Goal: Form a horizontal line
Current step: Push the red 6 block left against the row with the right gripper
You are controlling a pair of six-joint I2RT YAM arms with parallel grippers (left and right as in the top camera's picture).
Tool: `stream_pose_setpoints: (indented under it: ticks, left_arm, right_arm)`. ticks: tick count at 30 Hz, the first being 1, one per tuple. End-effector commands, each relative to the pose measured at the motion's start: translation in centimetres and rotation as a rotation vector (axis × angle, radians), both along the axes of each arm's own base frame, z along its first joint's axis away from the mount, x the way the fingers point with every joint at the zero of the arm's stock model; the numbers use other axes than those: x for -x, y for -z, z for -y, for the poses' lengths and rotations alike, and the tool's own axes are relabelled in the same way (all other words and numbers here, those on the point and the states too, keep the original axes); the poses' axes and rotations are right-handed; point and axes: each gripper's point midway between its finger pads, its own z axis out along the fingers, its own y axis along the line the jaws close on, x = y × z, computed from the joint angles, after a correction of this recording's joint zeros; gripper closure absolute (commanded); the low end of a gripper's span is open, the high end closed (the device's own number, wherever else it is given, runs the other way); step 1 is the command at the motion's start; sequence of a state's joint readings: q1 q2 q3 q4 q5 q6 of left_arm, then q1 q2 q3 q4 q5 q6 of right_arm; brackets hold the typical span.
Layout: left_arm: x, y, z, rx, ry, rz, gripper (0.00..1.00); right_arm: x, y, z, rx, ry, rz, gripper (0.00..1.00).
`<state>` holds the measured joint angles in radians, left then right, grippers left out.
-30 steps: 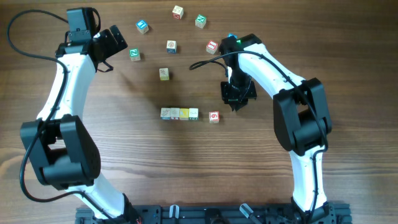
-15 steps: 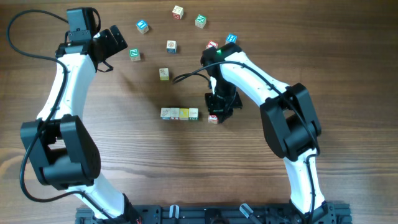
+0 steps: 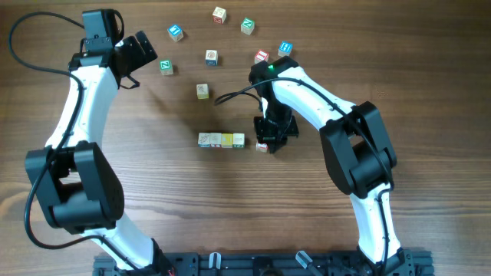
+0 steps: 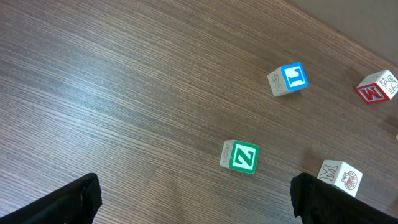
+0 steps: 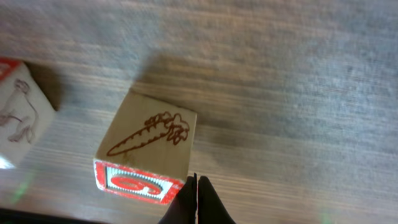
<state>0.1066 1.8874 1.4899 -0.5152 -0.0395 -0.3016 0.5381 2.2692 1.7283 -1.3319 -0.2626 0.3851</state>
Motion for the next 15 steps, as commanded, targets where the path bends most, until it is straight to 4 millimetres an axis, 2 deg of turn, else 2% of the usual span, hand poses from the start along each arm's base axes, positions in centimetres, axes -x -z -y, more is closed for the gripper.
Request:
stream_pose_setpoints:
  ticks: [1,6,10,15]
  left_arm:
    - [-0.1,-0.2,0.1,-0.003,0.007,0.007,0.0]
    - [-0.1,-0.2,0.1,-0.003,0.008,0.007,0.0]
    - [-0.1,-0.2,0.1,-0.003,0.007,0.007,0.0]
    - [-0.1,-0.2,0.1,-0.003,0.007,0.007,0.0]
  right_arm:
    - [-0.6,0.0,-0.9,-0.042,0.028,0.021,0.96]
    - [-1.3,0.1,-1.4,-0.055,0.05,0.046,0.96]
    - [-0.6,0.0,-1.2,-0.036,0.067,0.019,0.96]
    - [-1.3,-0.1,-3.1,-0.13,0.087,0.034,0.96]
